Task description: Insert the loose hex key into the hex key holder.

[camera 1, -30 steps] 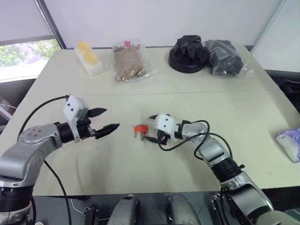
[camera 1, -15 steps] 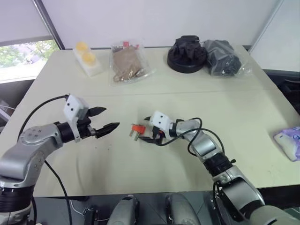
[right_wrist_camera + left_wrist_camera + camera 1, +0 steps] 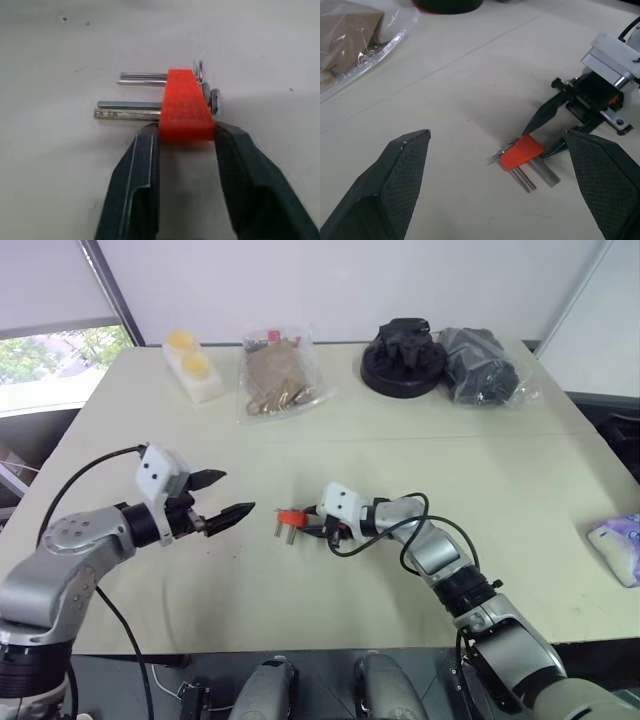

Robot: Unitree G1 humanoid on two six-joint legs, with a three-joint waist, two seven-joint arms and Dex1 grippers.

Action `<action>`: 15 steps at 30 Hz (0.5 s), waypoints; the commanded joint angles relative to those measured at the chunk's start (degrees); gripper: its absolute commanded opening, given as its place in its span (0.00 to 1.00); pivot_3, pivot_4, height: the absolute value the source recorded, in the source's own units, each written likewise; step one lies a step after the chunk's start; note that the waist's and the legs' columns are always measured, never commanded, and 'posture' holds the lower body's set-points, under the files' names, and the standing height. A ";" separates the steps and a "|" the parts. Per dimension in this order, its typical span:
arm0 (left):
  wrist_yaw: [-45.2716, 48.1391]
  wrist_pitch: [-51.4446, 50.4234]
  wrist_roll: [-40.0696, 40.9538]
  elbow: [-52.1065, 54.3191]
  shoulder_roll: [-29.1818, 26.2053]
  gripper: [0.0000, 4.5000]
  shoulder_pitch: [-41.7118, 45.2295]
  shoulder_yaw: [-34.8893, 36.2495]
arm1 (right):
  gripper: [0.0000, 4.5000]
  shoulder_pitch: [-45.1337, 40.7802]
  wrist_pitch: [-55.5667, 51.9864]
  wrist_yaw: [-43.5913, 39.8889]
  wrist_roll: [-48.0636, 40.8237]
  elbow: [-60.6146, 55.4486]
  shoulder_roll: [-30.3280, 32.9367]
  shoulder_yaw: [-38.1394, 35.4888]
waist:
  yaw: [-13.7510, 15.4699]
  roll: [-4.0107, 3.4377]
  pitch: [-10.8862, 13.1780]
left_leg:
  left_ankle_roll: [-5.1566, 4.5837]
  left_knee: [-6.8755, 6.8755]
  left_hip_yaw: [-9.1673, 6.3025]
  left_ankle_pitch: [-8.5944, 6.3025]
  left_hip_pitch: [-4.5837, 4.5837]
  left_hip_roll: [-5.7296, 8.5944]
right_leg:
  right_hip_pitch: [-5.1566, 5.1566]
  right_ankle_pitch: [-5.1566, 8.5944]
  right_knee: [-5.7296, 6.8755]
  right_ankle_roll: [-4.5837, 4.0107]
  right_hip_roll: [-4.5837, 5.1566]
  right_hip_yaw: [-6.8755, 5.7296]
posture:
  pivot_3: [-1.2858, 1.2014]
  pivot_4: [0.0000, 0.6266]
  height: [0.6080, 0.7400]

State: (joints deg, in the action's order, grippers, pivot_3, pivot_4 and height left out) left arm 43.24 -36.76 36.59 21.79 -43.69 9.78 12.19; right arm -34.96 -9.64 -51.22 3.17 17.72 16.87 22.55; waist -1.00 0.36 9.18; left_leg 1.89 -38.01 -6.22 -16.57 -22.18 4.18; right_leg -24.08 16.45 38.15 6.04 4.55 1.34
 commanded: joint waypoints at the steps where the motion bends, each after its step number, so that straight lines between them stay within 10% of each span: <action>1: -0.12 1.21 0.01 1.72 0.02 1.00 0.47 1.34 | 0.23 1.00 -0.97 2.02 2.77 2.35 1.54 0.16 | -0.01 0.00 0.00 | 0.00 0.00 0.00 0.00 0.00 0.00 | 0.00 0.00 0.00 0.00 0.00 0.00 | 0.52 0.24 1.00; 15: 2.10 -1.33 3.06 -3.99 1.73 1.00 11.10 -0.50 | 0.23 -7.91 36.98 25.25 18.79 -0.40 12.10 -3.78 | -0.28 0.03 0.03 | 0.04 0.03 0.03 0.02 -0.23 0.02 | -0.32 0.00 0.01 0.01 -0.02 -0.04 | 0.52 0.24 1.00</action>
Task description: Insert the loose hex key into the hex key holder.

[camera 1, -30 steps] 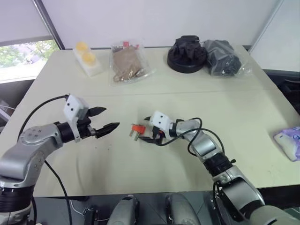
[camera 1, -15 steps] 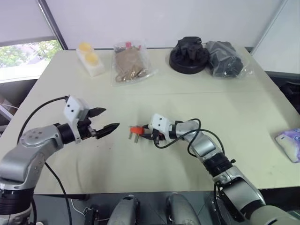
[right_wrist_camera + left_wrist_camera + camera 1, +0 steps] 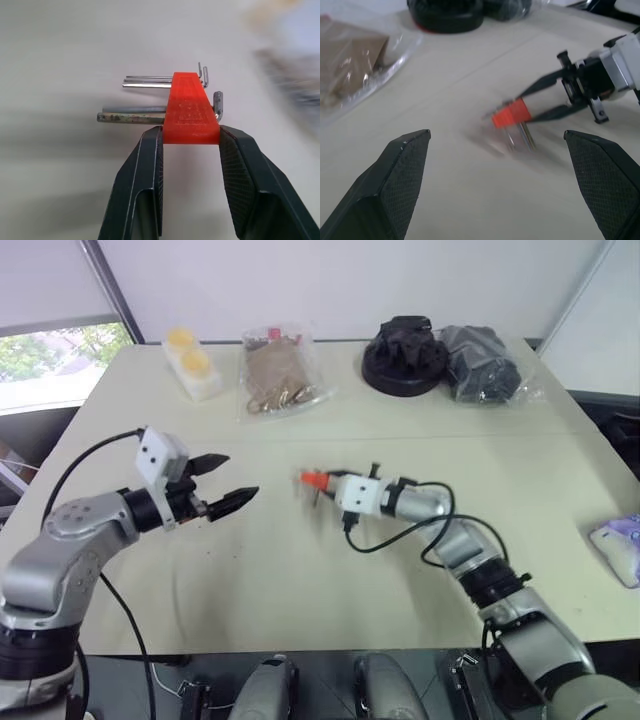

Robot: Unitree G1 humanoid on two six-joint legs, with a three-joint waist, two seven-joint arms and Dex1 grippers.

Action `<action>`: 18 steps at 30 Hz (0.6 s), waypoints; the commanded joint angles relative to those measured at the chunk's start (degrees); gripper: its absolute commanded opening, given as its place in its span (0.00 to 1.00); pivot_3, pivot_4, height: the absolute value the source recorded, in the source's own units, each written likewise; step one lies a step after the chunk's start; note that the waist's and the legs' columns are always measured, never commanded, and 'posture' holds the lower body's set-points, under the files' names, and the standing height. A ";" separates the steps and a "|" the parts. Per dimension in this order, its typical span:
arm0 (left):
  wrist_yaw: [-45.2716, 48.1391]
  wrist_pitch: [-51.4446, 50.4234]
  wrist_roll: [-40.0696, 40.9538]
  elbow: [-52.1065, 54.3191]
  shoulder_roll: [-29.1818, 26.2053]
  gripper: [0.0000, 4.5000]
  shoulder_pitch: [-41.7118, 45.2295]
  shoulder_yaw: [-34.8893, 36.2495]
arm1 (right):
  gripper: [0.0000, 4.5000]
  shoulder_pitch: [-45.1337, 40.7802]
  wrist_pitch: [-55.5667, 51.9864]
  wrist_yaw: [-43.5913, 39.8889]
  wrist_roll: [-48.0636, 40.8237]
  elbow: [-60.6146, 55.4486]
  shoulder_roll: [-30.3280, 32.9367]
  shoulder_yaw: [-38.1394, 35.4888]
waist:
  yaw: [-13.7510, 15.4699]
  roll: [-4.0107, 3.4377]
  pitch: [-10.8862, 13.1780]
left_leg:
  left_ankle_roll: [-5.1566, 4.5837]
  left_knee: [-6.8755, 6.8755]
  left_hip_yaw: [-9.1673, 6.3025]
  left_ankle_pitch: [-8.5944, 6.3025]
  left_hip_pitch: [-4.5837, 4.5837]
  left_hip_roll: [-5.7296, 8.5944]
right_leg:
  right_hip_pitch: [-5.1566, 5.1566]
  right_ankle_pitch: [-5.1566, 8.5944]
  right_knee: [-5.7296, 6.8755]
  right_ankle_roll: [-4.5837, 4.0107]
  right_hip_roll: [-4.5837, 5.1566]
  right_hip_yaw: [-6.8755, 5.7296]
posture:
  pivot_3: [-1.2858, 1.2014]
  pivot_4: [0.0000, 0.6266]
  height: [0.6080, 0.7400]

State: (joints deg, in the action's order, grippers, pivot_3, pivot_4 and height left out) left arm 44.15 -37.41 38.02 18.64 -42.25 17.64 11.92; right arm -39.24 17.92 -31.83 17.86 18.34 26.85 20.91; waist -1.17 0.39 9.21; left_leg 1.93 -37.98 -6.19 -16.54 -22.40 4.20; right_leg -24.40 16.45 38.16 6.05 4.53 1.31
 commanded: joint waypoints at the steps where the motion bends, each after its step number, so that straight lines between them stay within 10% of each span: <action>1: 1.63 -1.41 2.41 -1.86 0.76 1.00 5.37 -0.65 | 0.23 -5.22 13.26 9.22 6.95 -1.13 3.74 -2.56 | -0.16 0.00 0.00 | 0.00 0.03 0.00 0.00 0.00 0.00 | -0.01 0.00 0.01 0.00 0.00 0.00 | 0.52 0.24 1.00; 18: 9.06 -12.62 11.40 -11.77 6.26 1.00 25.96 -4.26 | 0.23 -11.06 35.91 21.28 16.40 -3.75 11.17 -4.42 | -0.99 0.07 0.05 | 0.01 0.01 0.02 0.02 -0.02 0.01 | -0.01 0.00 0.02 0.01 -0.12 0.00 | 0.52 0.24 1.00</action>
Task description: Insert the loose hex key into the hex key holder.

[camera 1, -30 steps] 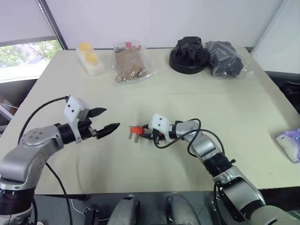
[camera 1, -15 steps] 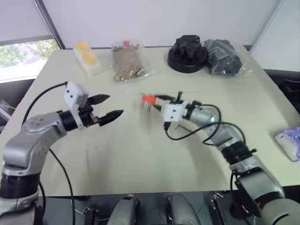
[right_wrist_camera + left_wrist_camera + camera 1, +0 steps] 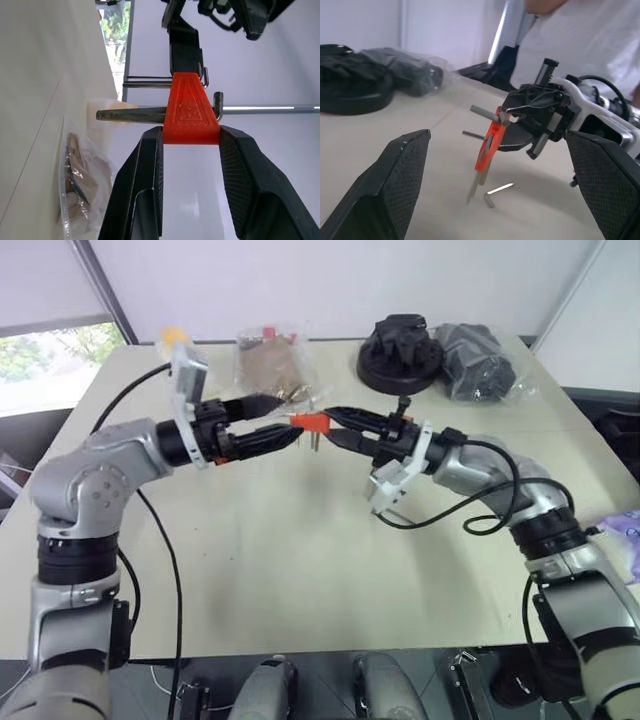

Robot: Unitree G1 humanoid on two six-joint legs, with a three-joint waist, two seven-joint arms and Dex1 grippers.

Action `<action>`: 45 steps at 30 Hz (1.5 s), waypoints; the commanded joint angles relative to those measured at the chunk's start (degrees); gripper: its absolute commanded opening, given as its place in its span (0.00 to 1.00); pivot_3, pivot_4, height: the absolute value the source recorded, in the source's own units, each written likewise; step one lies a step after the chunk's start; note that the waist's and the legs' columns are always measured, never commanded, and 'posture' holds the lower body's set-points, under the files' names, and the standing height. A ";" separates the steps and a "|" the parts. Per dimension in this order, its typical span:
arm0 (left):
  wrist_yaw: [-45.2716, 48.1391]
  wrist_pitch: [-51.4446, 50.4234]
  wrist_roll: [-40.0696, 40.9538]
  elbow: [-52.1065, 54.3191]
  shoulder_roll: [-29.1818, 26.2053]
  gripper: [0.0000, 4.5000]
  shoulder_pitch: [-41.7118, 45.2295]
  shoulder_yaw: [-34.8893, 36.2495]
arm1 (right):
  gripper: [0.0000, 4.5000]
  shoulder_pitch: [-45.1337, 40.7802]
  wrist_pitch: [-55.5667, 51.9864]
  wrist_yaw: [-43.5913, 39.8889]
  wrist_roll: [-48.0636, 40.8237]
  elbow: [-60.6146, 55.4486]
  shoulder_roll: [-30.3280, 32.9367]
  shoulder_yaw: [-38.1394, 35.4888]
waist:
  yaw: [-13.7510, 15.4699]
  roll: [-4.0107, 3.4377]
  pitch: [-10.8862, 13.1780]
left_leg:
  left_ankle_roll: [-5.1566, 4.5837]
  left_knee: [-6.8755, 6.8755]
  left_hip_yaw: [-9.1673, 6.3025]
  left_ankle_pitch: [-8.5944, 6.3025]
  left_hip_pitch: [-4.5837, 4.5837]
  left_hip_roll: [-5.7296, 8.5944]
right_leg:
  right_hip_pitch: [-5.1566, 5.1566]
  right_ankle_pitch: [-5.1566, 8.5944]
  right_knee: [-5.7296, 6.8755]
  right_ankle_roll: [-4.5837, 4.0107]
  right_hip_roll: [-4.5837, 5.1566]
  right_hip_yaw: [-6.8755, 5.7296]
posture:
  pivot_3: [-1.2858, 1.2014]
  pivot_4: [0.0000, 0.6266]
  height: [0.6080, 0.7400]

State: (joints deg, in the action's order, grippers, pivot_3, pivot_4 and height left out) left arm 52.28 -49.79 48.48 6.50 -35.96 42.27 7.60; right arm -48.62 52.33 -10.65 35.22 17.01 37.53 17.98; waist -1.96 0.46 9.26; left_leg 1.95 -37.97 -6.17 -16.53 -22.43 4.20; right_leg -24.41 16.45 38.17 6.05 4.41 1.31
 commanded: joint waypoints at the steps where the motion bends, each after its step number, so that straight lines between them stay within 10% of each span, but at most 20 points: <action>1: 1.08 -0.31 0.98 0.61 0.25 1.00 1.21 -0.20 | 0.23 -1.60 1.77 -0.04 -0.94 -2.66 0.47 -1.53 | -0.40 0.00 0.00 | 0.00 0.00 0.00 0.00 0.00 0.00 | 0.00 0.00 0.00 0.00 0.00 0.00 | 0.52 0.24 1.00; 24: 0.38 -1.27 1.48 2.60 1.56 1.00 -0.89 -0.67 | 0.23 -1.83 3.12 -1.67 -1.99 -4.04 -0.52 -2.25 | -0.58 0.00 0.00 | 0.01 -0.02 -0.01 0.00 0.00 0.00 | 0.00 0.00 0.02 0.00 0.00 0.01 | 0.52 0.24 1.00; 34: -0.37 -0.94 1.54 2.43 2.02 0.01 -0.86 -0.62 | 0.23 -2.34 2.88 -1.93 -2.19 -3.66 -0.41 -2.40 | -0.58 0.00 0.00 | 0.01 -0.03 -0.01 0.01 0.00 0.01 | 0.00 0.00 0.02 0.00 0.01 0.01 | 0.52 0.24 1.00; 45: -0.90 -0.54 1.15 2.63 2.27 0.01 -1.20 -0.99 | 0.23 -2.13 1.40 -3.56 -3.69 -3.97 -0.34 -2.37 | -0.58 0.00 0.00 | 0.01 -0.03 -0.01 0.01 0.00 0.01 | 0.00 0.00 0.02 0.00 0.01 0.01 | 0.52 0.24 1.00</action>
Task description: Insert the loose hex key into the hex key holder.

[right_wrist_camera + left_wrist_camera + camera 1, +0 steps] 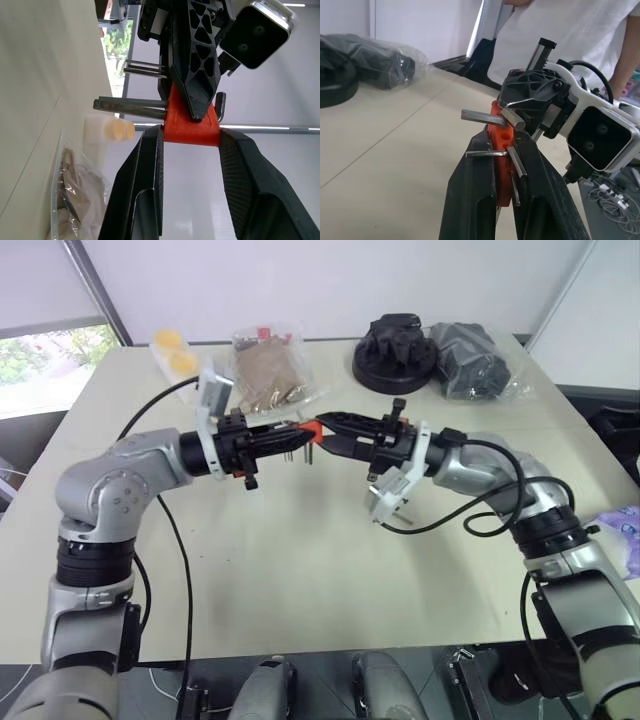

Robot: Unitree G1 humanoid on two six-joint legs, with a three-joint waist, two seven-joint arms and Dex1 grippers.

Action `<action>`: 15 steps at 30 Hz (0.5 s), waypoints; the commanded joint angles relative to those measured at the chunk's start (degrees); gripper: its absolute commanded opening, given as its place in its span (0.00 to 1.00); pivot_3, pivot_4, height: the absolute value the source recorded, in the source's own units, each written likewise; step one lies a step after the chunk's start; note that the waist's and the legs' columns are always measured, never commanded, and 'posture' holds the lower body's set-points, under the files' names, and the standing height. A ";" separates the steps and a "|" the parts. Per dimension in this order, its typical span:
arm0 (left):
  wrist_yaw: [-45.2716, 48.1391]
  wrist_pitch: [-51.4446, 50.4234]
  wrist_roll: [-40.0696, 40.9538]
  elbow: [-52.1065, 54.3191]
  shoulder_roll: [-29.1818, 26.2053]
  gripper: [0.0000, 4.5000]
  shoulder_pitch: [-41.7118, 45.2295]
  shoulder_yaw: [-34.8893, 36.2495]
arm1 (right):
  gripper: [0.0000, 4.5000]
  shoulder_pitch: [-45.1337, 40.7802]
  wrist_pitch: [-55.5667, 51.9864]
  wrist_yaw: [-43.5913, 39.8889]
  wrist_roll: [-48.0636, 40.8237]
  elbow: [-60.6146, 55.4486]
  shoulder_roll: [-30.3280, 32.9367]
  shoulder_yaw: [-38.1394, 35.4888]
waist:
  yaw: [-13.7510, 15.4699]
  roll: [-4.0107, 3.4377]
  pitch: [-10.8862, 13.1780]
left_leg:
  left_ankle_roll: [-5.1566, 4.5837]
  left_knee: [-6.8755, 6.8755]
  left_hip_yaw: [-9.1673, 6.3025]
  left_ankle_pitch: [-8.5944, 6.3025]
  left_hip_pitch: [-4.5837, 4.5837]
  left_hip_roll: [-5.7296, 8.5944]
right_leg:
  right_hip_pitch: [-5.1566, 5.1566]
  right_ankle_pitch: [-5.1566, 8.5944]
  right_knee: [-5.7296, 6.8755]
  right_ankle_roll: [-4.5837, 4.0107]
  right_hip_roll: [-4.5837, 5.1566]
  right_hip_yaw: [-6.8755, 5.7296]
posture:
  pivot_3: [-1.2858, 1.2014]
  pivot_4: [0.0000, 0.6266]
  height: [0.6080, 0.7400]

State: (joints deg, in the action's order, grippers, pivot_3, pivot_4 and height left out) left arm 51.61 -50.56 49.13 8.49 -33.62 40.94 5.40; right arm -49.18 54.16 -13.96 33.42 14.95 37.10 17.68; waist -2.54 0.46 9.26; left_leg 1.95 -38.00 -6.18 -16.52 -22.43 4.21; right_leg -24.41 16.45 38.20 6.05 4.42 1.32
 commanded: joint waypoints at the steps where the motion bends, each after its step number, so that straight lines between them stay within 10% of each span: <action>1: -0.25 0.28 0.48 0.68 -0.04 0.01 0.09 1.17 | 0.23 -1.46 -0.56 -0.55 -2.11 -1.92 0.13 -2.02 | 0.00 0.00 0.00 | 0.00 0.00 0.00 0.00 0.00 0.00 | 0.00 0.00 0.00 0.00 0.00 0.00 | 0.52 0.24 1.00; 6: -0.32 0.68 0.18 0.76 0.02 0.01 -0.13 0.98 | 0.23 -1.05 -0.62 -2.20 -3.22 -1.74 0.24 -1.54 | 0.00 0.00 0.00 | 0.00 0.00 0.00 0.00 0.00 0.00 | 0.00 0.00 0.00 0.00 0.00 0.00 | 0.52 0.24 1.00; 7: -0.32 0.82 0.06 0.75 0.05 0.00 -0.17 0.91 | 0.46 -0.97 -0.66 -2.51 -3.48 -1.64 0.20 -1.47 | 0.00 0.00 0.00 | 0.00 0.00 0.00 0.00 0.00 0.00 | 0.00 0.00 0.00 0.00 0.00 0.00 | 0.52 0.24 1.00; 12: -0.38 1.13 -0.12 0.99 0.07 0.00 -0.46 0.89 | 0.99 -0.49 -1.76 -3.47 -3.52 -1.98 0.02 -1.63 | 0.00 0.00 0.00 | 0.00 0.00 0.00 0.00 0.00 0.00 | 0.00 0.00 0.00 0.00 0.00 0.00 | 0.52 0.24 1.00; 15: -0.61 2.00 -0.84 1.10 0.13 0.00 -0.69 0.86 | 0.99 -0.06 -3.25 -5.22 -4.48 -1.84 0.27 -1.34 | 0.00 0.00 0.00 | 0.00 0.00 0.00 0.00 0.00 0.00 | 0.00 0.00 0.01 0.00 0.00 0.00 | 0.52 0.24 1.00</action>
State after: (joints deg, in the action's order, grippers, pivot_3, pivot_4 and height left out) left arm 50.98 -50.23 48.70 8.38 -33.41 40.18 5.34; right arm -49.08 51.68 -18.44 31.00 14.80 37.13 17.70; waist -2.53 0.46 9.26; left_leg 1.95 -38.00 -6.18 -16.52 -22.43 4.21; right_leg -24.41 16.45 38.20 6.05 4.42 1.32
